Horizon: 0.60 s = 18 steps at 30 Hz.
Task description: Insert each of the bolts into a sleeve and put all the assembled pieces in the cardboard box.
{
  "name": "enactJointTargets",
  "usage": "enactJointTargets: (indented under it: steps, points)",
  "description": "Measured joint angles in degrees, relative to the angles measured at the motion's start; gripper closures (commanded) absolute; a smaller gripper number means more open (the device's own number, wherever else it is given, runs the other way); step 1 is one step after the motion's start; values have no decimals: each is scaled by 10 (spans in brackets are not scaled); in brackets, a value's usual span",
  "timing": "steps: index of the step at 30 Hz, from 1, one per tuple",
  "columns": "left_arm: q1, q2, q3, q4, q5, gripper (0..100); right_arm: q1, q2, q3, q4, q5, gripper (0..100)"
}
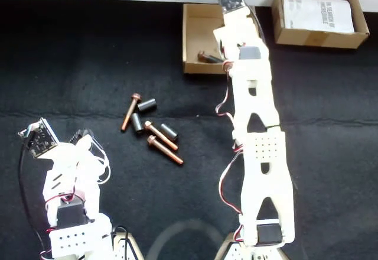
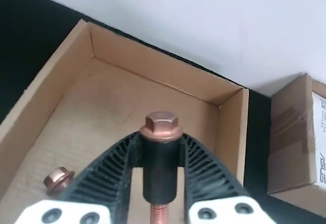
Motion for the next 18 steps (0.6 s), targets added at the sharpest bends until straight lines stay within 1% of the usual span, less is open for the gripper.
enactJointTargets:
  steps: [5, 11, 15, 18]
  points:
    - [0, 0, 0, 0, 0, 944, 1, -2, -20, 87, 34, 828]
    - [0, 0, 0, 0, 0, 944, -4, -2, -105, 242, 53, 828]
    - [0, 0, 0, 0, 0, 944, -33, -2, -202, 367, 53, 828]
    - [0, 0, 0, 0, 0, 944, -65, -4, -232, 458, 53, 828]
